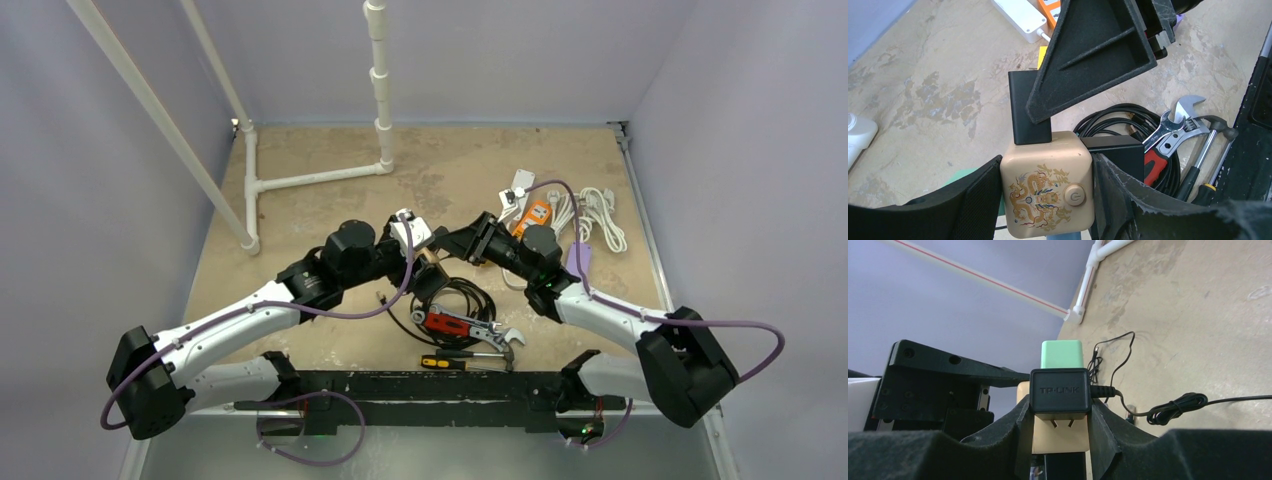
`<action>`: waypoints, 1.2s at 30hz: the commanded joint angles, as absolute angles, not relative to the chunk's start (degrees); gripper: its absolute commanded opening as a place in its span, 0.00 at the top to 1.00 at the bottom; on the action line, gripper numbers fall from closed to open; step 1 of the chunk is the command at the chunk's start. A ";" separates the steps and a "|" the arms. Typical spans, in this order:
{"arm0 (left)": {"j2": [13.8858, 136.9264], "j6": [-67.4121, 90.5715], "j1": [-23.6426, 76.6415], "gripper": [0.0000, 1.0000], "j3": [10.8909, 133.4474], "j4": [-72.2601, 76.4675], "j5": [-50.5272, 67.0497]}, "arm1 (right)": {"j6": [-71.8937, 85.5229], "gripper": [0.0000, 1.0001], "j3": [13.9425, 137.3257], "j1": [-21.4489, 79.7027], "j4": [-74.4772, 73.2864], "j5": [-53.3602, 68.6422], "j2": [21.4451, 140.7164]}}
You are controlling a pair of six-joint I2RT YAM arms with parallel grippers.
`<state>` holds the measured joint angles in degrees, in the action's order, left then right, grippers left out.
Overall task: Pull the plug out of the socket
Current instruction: Remove the plug from the socket.
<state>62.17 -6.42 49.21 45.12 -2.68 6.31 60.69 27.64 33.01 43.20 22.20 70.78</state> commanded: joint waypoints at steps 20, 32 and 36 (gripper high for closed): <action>59.83 -7.68 49.43 1.00 45.44 0.97 13.18 | 67.77 1.00 22.78 29.35 57.79 32.49 66.35; 61.04 -6.95 49.51 1.00 46.07 0.71 9.83 | 60.35 1.00 27.15 30.84 45.41 21.66 61.95; 61.92 -6.71 49.49 1.00 46.57 0.12 8.20 | 58.45 1.00 29.97 35.05 39.85 13.87 60.18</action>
<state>61.28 -6.66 49.63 45.10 -1.37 10.94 60.49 24.58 31.99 40.62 22.85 63.46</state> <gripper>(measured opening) 0.582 0.405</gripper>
